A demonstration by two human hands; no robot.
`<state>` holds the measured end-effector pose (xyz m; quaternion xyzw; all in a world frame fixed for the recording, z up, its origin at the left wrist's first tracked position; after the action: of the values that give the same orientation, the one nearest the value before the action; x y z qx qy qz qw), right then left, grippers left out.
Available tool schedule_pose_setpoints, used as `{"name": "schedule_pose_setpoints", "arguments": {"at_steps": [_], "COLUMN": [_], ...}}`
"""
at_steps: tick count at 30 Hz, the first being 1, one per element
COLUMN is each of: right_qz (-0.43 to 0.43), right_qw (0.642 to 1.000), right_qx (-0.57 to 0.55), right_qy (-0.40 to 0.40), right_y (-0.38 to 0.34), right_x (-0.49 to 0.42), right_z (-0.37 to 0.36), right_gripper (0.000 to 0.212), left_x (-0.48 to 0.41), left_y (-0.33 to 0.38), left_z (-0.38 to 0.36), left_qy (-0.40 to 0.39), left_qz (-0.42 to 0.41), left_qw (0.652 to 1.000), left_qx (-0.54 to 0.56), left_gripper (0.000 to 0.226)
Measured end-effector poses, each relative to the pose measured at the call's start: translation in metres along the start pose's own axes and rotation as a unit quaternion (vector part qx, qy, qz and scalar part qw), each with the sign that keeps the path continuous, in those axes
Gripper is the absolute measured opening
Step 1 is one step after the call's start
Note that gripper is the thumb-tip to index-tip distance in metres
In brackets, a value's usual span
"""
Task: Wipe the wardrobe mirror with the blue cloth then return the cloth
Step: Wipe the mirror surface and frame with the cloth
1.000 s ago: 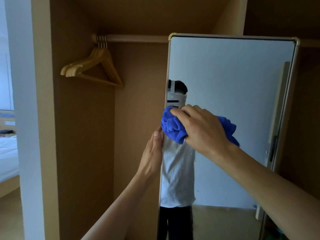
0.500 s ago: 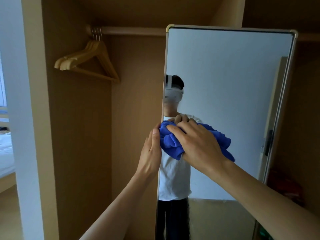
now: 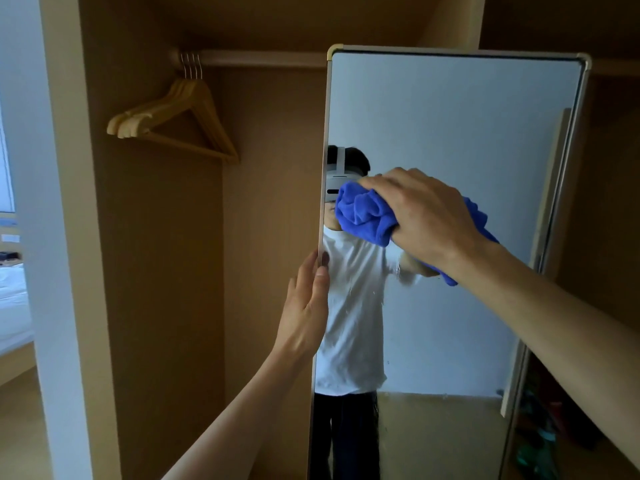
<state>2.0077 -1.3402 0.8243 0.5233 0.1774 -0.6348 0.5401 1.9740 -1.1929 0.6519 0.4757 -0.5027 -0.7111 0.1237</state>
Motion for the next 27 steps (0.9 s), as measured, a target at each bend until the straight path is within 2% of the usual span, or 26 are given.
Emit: {"name": "schedule_pose_setpoints", "arguments": {"at_steps": [3,6,11,16,19,24,27], "right_qz": [0.022,0.038,0.066,0.094,0.083,0.026,0.033], "right_qw": [0.999,0.998,0.996,0.993,0.995,0.998,0.998], "right_qx": [0.008,0.014,0.022,0.009,0.021,0.018,0.03], "right_qy": [-0.023,-0.038,-0.054,-0.07,-0.049,-0.061,-0.045], "right_y": [-0.005,-0.01,-0.016,-0.017,-0.005,0.028,0.04], "right_x": [0.013,0.036,0.078,0.079,0.063,0.03,0.019], "right_z": [-0.013,-0.024,-0.043,-0.04,-0.02,0.006,0.015], "right_gripper": [0.053,0.051,0.047,0.051,0.056,0.05,0.047], "left_x": [0.002,0.004,0.008,0.016,0.018,0.021,0.023], "left_y": [0.0,-0.003,-0.003,0.002,0.008,0.011,0.016], "left_z": [-0.001,-0.002,-0.003,-0.009,-0.013,-0.015,-0.018], "left_qy": [0.009,0.013,0.037,0.044,0.039,0.053,0.067], "left_qz": [-0.012,-0.011,-0.007,0.007,0.005,0.015,0.007], "left_qw": [0.999,0.998,0.996,0.994,0.994,0.993,0.993], "left_qx": [-0.043,-0.067,-0.085,-0.098,-0.106,-0.109,-0.098], "left_gripper": [0.059,0.072,0.074,0.077,0.077,0.078,0.069]}}
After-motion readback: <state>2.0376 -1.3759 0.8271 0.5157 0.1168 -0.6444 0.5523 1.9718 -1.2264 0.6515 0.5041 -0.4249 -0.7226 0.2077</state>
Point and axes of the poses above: each hand's wrist, its own x-axis away from the middle knuckle, its own z-axis out of the back of the hand, y = z × x, the point moved 10 cm from there along -x, towards the middle knuckle, and after that the axes turned 6 degrees about y, right-handed, at the moved point
